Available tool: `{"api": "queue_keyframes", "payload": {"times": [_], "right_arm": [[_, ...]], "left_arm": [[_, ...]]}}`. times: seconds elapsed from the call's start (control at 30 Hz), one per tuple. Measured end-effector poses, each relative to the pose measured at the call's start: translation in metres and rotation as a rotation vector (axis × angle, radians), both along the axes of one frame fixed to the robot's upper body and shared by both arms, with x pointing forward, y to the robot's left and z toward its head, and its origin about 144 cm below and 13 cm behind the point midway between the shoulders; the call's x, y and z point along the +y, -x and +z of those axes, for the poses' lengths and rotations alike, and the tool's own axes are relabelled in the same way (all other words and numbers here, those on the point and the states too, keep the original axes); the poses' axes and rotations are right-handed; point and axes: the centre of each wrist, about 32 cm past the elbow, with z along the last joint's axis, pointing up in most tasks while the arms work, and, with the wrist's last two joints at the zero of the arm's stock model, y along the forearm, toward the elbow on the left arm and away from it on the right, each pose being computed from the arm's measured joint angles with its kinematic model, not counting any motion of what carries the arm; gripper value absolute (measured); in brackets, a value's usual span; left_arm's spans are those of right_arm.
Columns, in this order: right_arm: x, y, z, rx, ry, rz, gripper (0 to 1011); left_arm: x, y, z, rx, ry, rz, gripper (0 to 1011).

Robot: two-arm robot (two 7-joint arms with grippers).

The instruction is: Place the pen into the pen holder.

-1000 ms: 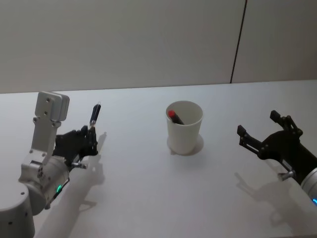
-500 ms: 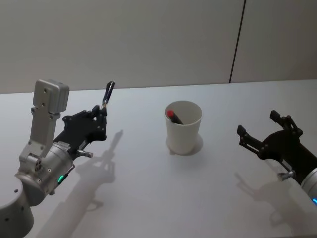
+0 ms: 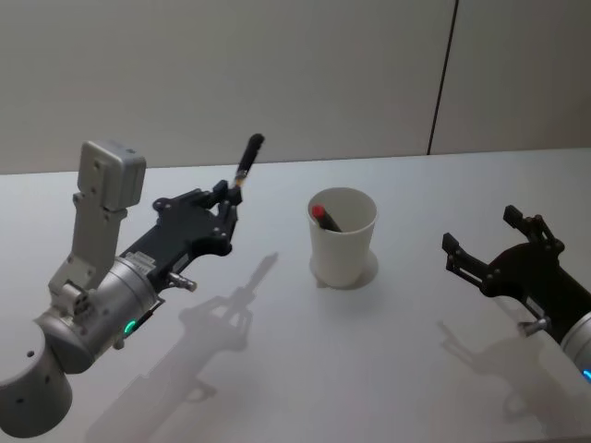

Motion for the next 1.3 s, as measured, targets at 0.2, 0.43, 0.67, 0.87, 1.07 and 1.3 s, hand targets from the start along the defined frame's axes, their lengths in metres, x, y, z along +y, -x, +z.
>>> {"api": "queue_keyframes", "payload": {"times": [0.2,0.43,0.67,0.87,1.07,1.3], "right_arm": [[0.000,0.000,0.000,0.000,0.000,0.000,1001],[0.000,0.000,0.000,0.000,0.000,0.000,1001],[0.000,0.000,0.000,0.000,0.000,0.000,1001],[0.000,0.000,0.000,0.000,0.000,0.000,1001],[0.000,0.000,0.000,0.000,0.000,0.000,1001],[0.000,0.000,0.000,0.000,0.000,0.000,1001]], "left_arm": [[-0.005,-0.002,0.000,-0.020,0.005,-0.072,137],[-0.010,-0.004,0.001,-0.035,0.004,-0.148,137],[-0.016,-0.006,0.002,-0.048,-0.018,-0.237,136],[-0.021,-0.008,0.002,-0.055,-0.041,-0.293,136],[-0.027,-0.010,0.002,-0.063,-0.065,-0.337,136],[-0.033,-0.012,0.001,-0.071,-0.087,-0.385,136]]}}
